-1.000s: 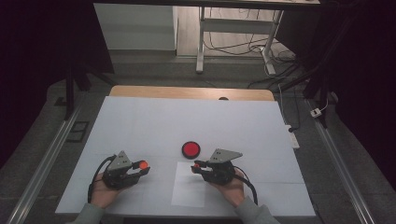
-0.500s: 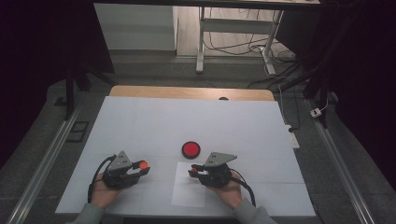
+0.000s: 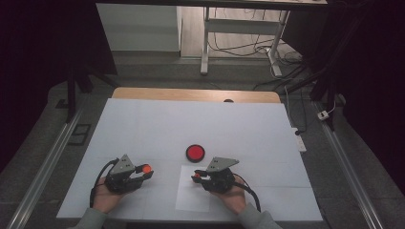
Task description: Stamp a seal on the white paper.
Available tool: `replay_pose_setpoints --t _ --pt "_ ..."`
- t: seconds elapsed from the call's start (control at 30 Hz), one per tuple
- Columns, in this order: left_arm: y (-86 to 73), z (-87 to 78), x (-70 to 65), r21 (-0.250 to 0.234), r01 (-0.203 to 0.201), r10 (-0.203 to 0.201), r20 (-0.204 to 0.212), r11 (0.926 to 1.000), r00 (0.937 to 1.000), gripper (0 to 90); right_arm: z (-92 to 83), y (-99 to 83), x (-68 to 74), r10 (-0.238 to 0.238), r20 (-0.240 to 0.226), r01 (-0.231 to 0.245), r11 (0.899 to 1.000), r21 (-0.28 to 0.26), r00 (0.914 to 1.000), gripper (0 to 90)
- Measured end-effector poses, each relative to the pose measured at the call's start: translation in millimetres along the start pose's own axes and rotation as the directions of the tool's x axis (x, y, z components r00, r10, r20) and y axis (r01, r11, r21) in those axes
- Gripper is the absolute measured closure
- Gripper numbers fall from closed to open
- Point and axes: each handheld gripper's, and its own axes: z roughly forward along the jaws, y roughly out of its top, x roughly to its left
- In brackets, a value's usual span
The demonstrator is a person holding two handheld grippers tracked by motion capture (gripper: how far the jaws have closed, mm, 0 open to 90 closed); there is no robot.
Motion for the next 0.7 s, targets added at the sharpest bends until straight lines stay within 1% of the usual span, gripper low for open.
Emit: replay_pose_setpoints --t 0.7 --pt "0.0 -0.1 -0.3 0.000 -0.002 0.002 0.002 1.0000 1.0000 63.6 7.4 -3.1 3.4 -0.022 0.006 0.022 0.999 0.035 0.9997 72.1"
